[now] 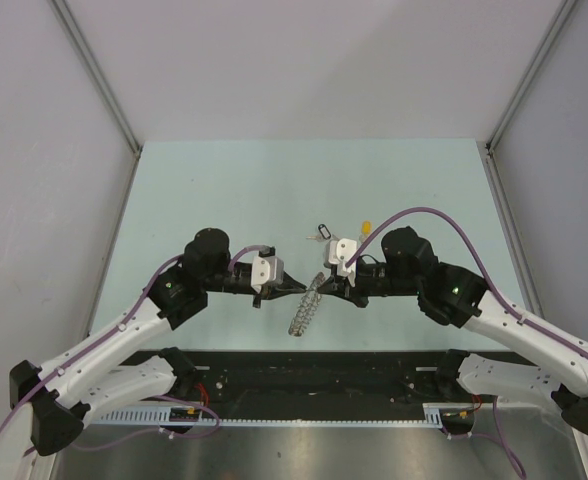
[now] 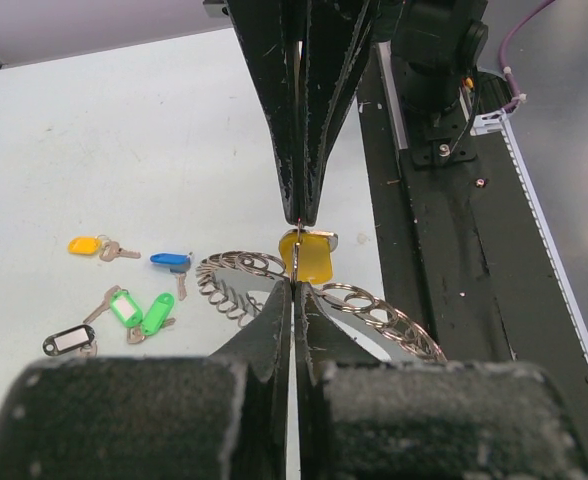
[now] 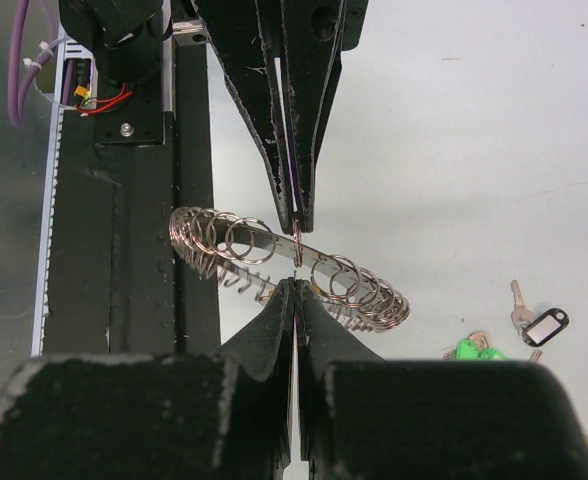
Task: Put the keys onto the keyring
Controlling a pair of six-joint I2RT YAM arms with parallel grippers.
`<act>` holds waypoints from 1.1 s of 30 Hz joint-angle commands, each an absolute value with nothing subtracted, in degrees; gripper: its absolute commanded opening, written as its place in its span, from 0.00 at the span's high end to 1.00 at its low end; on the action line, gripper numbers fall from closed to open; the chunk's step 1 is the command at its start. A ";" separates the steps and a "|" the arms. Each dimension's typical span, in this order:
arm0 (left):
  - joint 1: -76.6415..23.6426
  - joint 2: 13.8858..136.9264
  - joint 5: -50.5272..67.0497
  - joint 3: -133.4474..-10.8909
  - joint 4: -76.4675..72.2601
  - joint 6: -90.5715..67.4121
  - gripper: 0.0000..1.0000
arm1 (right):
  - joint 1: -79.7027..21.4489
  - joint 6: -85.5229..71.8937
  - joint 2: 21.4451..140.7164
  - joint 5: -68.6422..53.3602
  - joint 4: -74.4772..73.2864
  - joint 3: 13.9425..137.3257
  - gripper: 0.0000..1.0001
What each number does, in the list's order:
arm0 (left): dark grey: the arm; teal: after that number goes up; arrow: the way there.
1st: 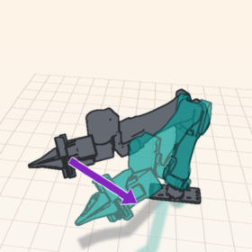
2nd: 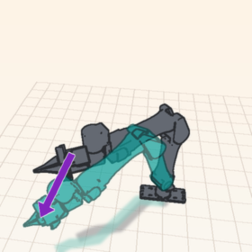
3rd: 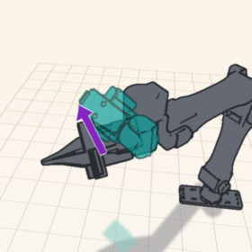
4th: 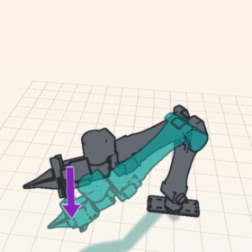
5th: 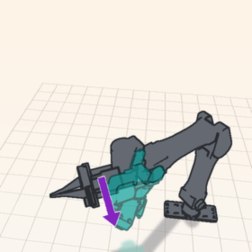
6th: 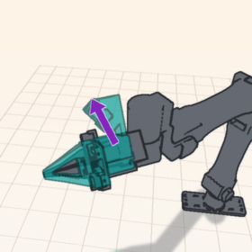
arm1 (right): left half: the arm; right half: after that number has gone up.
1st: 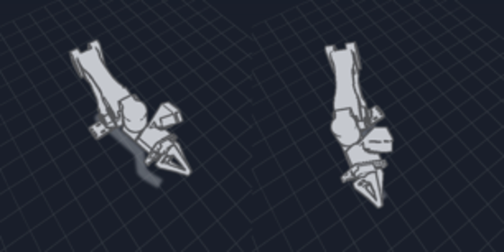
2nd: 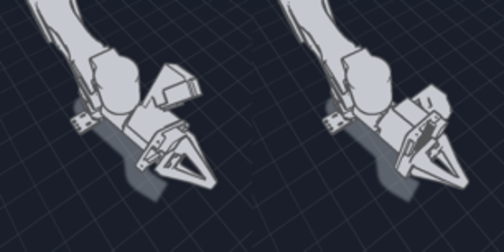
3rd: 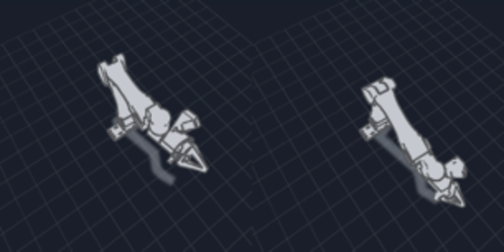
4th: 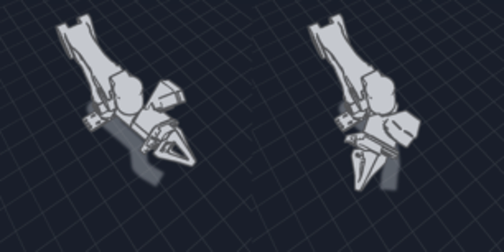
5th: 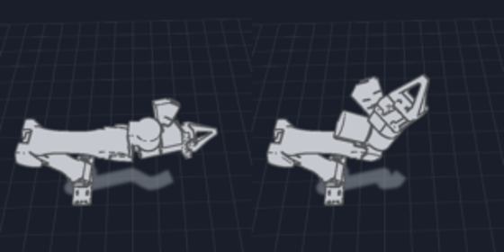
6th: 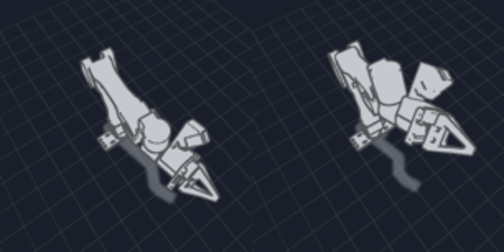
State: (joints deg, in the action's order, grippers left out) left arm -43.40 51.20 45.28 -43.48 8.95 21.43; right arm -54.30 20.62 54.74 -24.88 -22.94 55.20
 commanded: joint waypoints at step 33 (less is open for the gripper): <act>-43.68 50.89 48.08 -44.03 6.24 21.27 1.00 | -54.93 21.27 54.84 -26.81 -21.62 57.66 1.00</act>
